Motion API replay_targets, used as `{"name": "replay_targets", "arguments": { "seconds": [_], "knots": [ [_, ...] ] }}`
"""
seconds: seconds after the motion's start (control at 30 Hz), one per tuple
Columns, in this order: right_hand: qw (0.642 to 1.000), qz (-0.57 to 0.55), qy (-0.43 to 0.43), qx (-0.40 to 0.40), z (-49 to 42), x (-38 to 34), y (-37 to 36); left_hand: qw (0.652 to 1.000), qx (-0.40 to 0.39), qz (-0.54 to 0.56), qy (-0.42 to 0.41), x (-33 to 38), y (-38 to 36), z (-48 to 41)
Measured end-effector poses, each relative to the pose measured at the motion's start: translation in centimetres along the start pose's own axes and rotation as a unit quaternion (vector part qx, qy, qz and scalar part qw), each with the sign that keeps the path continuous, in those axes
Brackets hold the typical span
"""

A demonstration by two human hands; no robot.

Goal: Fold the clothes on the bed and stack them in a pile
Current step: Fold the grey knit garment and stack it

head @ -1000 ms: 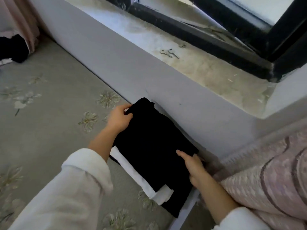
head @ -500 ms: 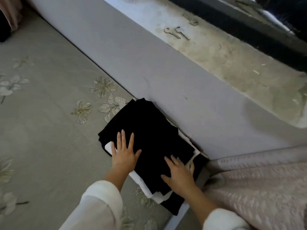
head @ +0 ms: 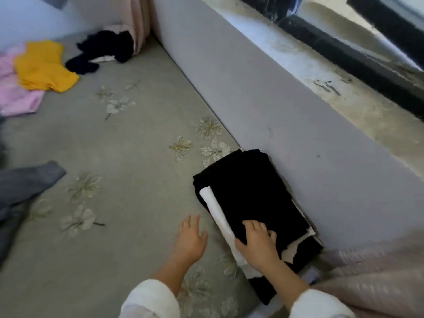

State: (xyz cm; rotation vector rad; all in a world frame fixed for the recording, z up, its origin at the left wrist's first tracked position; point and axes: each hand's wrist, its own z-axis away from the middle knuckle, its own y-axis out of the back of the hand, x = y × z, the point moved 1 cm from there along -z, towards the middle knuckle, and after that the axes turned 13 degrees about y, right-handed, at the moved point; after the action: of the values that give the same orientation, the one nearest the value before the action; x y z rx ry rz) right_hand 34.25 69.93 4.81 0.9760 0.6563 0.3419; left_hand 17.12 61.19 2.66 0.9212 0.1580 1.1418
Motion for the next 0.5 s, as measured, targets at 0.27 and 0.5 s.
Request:
{"name": "replay_targets", "arguments": {
  "seconds": [0.27,0.5],
  "knots": [
    [0.978,0.037,0.157,-0.133,0.5,-16.8,-9.0,0.977,0.053,0.110,0.176,-19.7,3.0,8.5],
    [0.955,0.082,0.214,-0.189,3.9,-31.2,-18.3,0.952,0.035,0.153,0.263,-38.0,3.9,14.1]
  ]
}}
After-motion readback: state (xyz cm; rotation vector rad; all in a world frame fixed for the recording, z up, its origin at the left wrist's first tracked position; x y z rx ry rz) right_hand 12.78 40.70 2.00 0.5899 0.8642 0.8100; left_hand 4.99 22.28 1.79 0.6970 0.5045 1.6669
